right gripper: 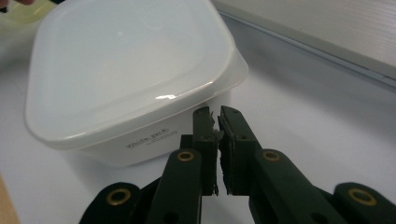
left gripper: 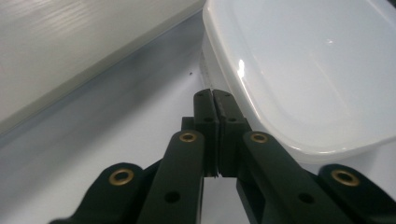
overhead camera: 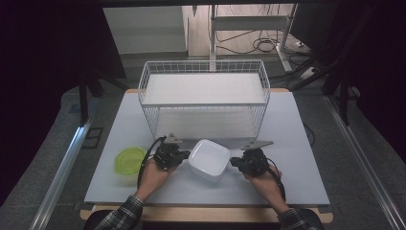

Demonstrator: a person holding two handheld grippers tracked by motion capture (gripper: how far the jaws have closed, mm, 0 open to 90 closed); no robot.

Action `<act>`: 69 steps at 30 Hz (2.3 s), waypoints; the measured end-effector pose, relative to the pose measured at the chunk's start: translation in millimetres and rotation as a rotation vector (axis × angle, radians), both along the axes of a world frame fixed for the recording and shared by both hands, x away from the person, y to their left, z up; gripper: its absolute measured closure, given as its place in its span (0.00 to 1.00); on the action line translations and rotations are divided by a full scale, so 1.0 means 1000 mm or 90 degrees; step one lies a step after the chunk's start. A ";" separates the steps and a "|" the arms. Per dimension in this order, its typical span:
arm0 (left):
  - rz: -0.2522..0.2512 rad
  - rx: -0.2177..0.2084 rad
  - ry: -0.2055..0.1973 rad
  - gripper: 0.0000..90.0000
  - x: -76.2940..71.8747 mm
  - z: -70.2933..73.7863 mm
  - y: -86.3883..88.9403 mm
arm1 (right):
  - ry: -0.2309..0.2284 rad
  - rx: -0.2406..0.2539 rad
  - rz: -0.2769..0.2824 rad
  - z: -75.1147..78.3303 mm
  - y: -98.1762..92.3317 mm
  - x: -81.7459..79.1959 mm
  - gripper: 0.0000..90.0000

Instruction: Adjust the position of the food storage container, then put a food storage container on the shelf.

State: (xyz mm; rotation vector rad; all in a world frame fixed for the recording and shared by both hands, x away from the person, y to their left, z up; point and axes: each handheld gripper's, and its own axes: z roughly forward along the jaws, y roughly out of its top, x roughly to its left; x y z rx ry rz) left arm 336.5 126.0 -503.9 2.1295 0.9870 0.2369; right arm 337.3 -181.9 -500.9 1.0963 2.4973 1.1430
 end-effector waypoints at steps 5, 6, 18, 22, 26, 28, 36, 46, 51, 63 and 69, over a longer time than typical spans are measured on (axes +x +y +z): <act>-0.010 -0.019 0.016 0.99 -0.012 0.000 0.002 | -0.001 -0.001 -0.007 -0.002 0.001 0.008 0.94; -0.012 -0.021 0.020 0.99 -0.015 0.000 0.003 | -0.003 -0.001 -0.006 -0.002 0.001 0.009 0.94; -0.024 -0.009 0.026 0.94 -0.027 -0.002 0.000 | -0.013 -0.012 -0.007 -0.003 0.008 0.017 0.91; -0.012 -0.013 0.009 0.93 -0.030 0.001 0.008 | -0.025 -0.019 -0.002 0.001 0.006 0.013 0.89; -0.005 -0.017 -0.004 0.86 -0.036 0.004 0.018 | -0.034 -0.019 -0.004 0.004 -0.001 0.006 0.83; -0.004 -0.028 -0.012 0.76 -0.039 0.005 0.022 | -0.042 -0.018 -0.007 0.007 -0.004 0.001 0.77; -0.019 -0.054 -0.046 0.25 -0.054 0.005 0.028 | -0.061 0.011 0.008 0.017 -0.019 -0.016 0.37; -0.030 -0.036 -0.051 0.06 -0.066 0.003 0.028 | -0.054 0.026 0.033 0.013 -0.027 -0.029 0.14; -0.041 -0.046 -0.075 0.04 -0.065 0.001 0.026 | -0.059 0.030 0.039 0.014 -0.025 -0.027 0.10; -0.051 -0.038 -0.080 0.04 -0.062 0.000 0.018 | -0.075 0.021 0.054 0.014 -0.016 -0.026 0.06; -0.063 -0.034 -0.070 0.03 -0.059 0.003 0.013 | -0.069 0.018 0.064 0.012 -0.007 -0.025 0.05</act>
